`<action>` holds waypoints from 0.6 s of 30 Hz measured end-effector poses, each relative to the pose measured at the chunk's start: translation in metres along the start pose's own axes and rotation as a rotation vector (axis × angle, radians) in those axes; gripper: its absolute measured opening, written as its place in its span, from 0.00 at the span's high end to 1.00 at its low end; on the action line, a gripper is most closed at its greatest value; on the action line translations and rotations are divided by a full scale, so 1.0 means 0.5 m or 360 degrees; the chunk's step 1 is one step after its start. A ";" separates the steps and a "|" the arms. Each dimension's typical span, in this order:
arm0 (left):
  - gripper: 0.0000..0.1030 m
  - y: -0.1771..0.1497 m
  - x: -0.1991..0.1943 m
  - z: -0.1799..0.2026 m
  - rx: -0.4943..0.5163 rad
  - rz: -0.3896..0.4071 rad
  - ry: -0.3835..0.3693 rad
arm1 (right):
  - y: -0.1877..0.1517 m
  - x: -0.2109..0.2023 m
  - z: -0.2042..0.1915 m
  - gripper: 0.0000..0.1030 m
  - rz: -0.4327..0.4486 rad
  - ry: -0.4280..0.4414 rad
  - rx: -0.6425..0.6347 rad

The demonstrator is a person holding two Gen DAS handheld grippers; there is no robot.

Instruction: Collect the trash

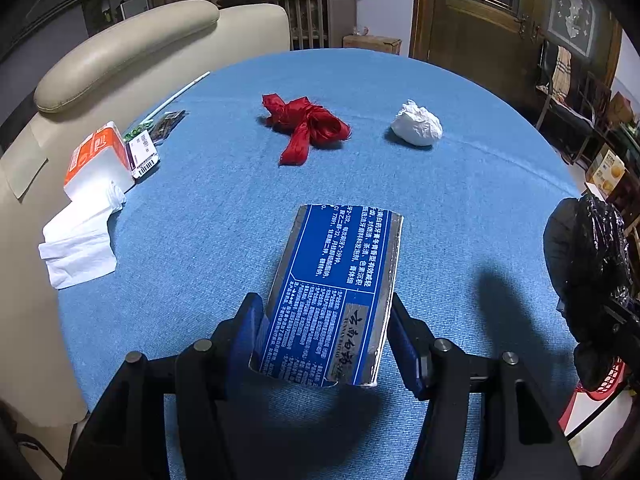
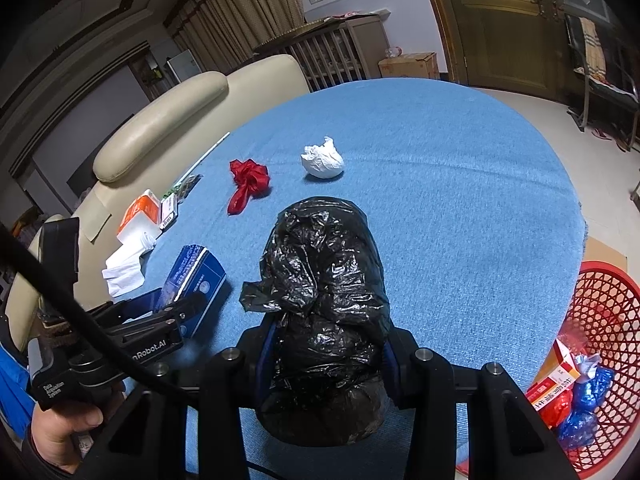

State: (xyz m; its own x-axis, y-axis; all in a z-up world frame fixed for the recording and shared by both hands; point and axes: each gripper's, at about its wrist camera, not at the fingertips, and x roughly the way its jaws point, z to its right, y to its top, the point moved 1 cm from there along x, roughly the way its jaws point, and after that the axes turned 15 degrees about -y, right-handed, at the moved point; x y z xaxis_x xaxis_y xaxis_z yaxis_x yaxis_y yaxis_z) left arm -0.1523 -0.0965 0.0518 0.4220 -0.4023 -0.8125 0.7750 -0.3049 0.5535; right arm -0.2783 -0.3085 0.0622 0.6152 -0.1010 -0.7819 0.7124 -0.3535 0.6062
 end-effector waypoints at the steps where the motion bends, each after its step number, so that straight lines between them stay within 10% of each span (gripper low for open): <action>1: 0.39 0.001 0.000 0.000 0.0001 0.0001 0.0001 | 0.000 -0.001 0.000 0.55 0.0002 0.0000 0.0001; 18: 0.39 -0.004 0.001 0.001 -0.0002 0.0005 -0.0021 | 0.001 -0.012 0.004 0.55 0.0024 -0.0023 0.0017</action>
State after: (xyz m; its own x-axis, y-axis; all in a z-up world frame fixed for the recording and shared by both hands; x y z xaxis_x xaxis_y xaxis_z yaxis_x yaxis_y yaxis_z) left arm -0.1541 -0.0965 0.0505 0.4182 -0.4146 -0.8083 0.7743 -0.3025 0.5558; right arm -0.2821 -0.3098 0.0670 0.6210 -0.1201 -0.7746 0.6993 -0.3615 0.6167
